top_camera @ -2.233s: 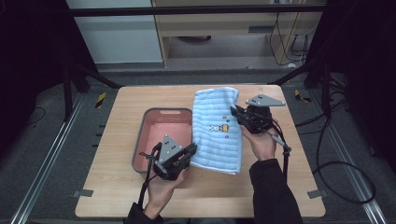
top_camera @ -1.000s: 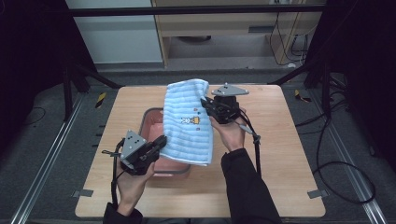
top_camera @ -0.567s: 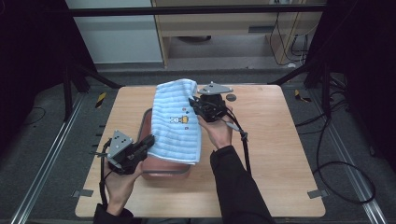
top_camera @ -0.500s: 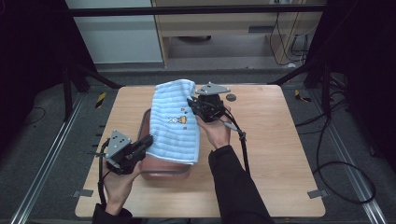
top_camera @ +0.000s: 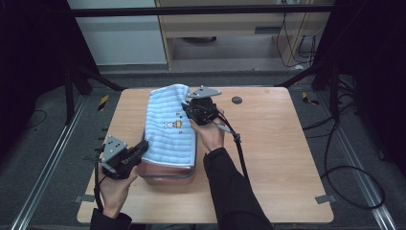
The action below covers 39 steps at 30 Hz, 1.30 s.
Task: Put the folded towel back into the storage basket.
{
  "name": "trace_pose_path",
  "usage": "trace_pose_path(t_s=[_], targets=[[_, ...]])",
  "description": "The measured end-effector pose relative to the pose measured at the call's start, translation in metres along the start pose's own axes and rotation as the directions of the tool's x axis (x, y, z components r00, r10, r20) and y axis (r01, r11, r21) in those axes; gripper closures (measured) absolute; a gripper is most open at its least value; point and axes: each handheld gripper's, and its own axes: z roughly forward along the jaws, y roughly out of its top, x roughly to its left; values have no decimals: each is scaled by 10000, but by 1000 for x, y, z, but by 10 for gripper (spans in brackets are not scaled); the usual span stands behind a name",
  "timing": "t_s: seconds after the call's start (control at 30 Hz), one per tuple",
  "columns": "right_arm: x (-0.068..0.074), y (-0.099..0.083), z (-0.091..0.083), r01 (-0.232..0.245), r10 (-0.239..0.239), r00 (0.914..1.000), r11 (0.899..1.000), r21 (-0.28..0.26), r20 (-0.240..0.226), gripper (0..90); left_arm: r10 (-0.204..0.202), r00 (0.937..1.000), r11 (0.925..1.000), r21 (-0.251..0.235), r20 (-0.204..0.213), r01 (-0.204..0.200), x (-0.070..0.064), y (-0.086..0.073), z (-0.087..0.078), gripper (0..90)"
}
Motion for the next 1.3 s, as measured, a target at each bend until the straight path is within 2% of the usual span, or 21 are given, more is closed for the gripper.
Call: trace_pose_path(t_s=[0.3, 0.6, 0.73, 1.03, 1.3], targets=[[3, -10, 15, 62, -62, 10000, 9997, 239, -6, 825, -12, 9999, 9996, 294, -142, 16, 7, -9, 7, 865], [1, -27, 28, -75, 77, 10000, 9983, 570, -30, 825, 162, 9997, 9970, 764, -167, -149, 5, -20, 19, 865], [1, -34, 34, -140, 145, 9999, 9973, 725, -54, 825, 314, 9993, 9949, 964, -227, -291, 5, -24, 23, 865], [0, -47, 40, -169, 178, 9998, 9955, 934, -88, 825, 300, 9991, 9915, 1276, -307, -258, 7, -35, 29, 865], [1, -57, 47, -187, 200, 9997, 9931, 1155, -104, 824, 389, 9986, 9852, 1685, -357, -324, 7, -44, 33, 865]])
